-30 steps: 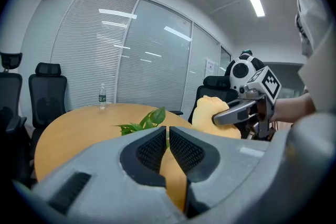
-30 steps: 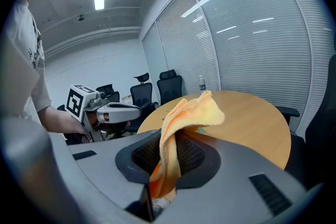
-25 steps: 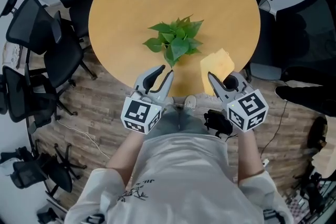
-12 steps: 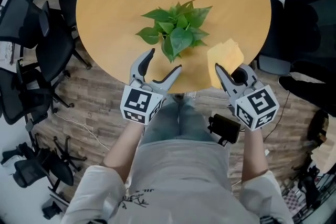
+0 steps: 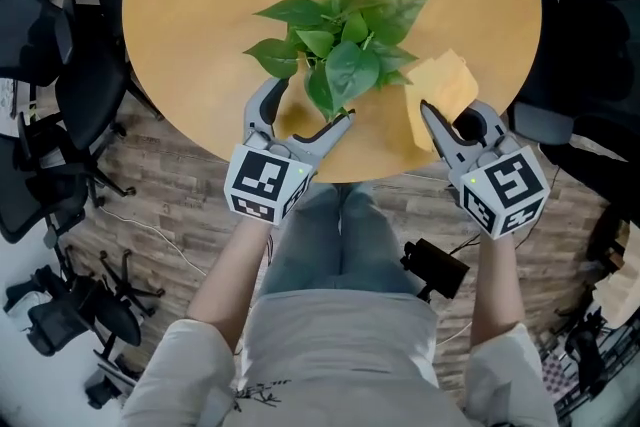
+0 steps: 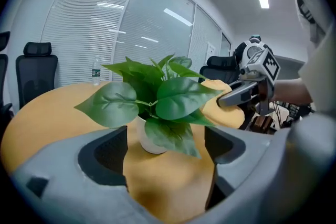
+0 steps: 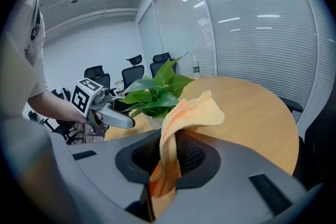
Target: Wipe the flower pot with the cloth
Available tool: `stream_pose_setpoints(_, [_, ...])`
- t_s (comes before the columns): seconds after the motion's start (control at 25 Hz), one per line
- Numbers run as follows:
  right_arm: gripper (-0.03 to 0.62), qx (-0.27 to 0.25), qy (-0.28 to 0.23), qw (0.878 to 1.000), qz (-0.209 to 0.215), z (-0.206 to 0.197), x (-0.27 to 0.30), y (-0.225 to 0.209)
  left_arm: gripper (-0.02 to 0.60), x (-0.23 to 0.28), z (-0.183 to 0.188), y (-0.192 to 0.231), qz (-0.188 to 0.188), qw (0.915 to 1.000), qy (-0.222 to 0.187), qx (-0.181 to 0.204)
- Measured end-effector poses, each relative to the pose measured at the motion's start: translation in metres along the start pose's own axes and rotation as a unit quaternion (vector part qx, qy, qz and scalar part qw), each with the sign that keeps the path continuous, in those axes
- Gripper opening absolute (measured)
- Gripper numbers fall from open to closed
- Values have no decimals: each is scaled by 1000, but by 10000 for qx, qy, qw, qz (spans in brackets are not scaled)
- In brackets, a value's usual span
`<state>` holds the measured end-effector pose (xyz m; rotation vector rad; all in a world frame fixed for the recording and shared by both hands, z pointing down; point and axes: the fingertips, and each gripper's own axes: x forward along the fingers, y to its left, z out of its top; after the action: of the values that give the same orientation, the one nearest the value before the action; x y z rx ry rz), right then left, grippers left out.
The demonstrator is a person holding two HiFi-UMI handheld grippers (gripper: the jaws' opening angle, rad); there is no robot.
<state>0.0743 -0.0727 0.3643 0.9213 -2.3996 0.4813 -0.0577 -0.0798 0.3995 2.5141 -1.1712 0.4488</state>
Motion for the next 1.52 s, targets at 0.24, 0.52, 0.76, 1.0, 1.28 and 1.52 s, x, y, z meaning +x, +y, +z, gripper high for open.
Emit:
stream_pose_setpoints(0.24, [57,-314,170,9993,-63,-4,29,-23,462,19,2,9,-195,9990,-100,391])
stream_pose_setpoints(0.52, [57,-768,333,9964,111,0,67,-37,460,37,5,11,-508,9957,-225,741])
stream_pose_setpoints(0.76, [57,-1194,446,9915,271,5,91,-34,459,43,5,12,-622,9946,-302,777])
stream_pose_setpoints(1.0, [57,-1593,593,9843,485,5,106,-23,416,43,2,15,-601,9953,-279,708])
stream_pose_setpoints(1.28, [57,-1850,713,9786,557,5,109,-18,410,44,3,15,-610,9947,-277,775])
stream_pose_setpoints(1.52, [57,-1915,789,9768,545,3,108,-15,408,44,2,15,-514,9957,-254,732])
